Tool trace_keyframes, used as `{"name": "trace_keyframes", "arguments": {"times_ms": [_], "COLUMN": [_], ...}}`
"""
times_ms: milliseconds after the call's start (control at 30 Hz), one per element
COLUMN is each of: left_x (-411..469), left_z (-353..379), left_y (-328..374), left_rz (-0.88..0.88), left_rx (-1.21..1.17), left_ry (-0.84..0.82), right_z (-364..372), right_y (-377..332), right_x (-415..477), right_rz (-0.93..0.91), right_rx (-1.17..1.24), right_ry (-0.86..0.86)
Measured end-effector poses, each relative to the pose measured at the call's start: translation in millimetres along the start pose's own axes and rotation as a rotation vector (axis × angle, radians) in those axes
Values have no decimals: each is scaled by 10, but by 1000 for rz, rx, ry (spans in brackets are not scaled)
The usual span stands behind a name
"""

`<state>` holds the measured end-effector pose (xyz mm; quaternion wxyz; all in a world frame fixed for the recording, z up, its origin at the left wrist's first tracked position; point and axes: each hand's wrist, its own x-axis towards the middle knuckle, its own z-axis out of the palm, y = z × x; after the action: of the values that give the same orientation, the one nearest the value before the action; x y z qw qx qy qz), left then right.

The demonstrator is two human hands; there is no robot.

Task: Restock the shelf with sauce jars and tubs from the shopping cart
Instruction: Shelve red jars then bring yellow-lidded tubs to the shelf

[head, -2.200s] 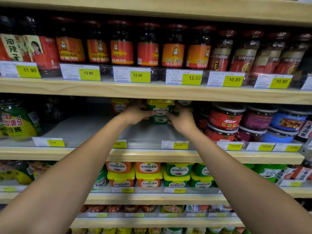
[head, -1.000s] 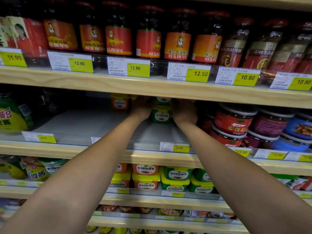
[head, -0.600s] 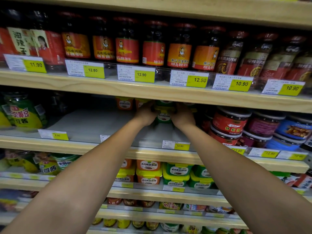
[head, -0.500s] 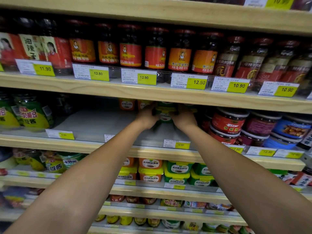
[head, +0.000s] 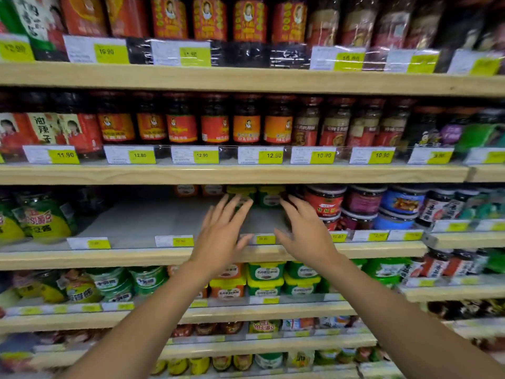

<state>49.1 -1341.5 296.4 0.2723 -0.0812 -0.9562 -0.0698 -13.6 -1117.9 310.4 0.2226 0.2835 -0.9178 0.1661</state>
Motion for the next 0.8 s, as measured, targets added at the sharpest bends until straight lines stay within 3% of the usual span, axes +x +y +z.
{"name": "trace_keyframes", "arguments": {"times_ms": [300,633,800], "left_x": [-129,-632,-874], "left_z": [488,1376,1723], "left_y": [1703,4470,5536], "left_rz": [224,397,500], "left_rx": [83,-189,-356], "left_ry": [-21,-318,-449], "right_z": [-702,-1906,-2343], "right_y": [1184,2746,3197], "right_x": [-1514,-4087,-5200], "right_rz": [100,458,673], "right_rx": [-215,-320,-351], "right_ry": [-4,-197,-164]}}
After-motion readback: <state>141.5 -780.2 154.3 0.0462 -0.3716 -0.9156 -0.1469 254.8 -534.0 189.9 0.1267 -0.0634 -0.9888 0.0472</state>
